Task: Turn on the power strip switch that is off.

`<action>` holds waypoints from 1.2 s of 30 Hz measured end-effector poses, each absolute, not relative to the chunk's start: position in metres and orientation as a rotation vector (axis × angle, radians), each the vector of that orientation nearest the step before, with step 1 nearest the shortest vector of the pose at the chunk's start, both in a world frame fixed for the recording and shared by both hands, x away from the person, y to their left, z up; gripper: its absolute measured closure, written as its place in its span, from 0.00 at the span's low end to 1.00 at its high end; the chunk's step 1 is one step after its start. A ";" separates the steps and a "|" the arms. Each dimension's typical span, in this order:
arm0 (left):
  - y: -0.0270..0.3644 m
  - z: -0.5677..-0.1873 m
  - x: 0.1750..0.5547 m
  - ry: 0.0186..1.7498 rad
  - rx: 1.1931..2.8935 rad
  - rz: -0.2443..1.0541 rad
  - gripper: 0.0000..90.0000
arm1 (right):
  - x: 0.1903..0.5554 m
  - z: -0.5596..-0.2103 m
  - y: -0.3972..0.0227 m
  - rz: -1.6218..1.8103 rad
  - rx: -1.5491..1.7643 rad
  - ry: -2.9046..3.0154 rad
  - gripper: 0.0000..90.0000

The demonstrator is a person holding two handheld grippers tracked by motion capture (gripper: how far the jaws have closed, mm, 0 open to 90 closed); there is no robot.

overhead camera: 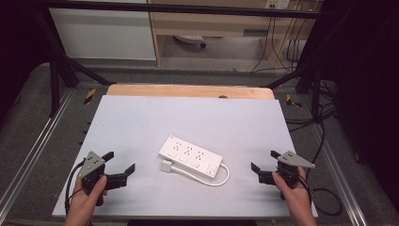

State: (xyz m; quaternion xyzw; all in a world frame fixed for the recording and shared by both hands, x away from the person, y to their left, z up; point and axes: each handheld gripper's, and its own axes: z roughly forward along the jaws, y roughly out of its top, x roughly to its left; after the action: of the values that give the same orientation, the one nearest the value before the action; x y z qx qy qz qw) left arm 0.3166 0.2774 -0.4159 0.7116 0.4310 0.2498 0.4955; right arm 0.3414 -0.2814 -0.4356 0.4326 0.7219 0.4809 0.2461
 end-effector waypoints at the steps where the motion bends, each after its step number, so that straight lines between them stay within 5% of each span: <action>1: 0.277 -0.416 0.317 1.046 1.724 0.605 0.07 | 0.342 -0.436 -0.282 1.311 1.180 1.970 0.05; 36: 0.277 -0.416 0.316 1.034 1.755 0.614 0.07 | 0.333 -0.414 -0.275 1.367 1.190 1.968 0.02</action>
State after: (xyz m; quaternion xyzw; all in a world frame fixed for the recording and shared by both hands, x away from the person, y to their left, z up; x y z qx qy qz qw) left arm 0.3159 0.2772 -0.4164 0.7210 0.4249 0.2524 0.4857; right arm 0.3328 -0.2747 -0.4145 0.4327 0.7158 0.4970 0.2310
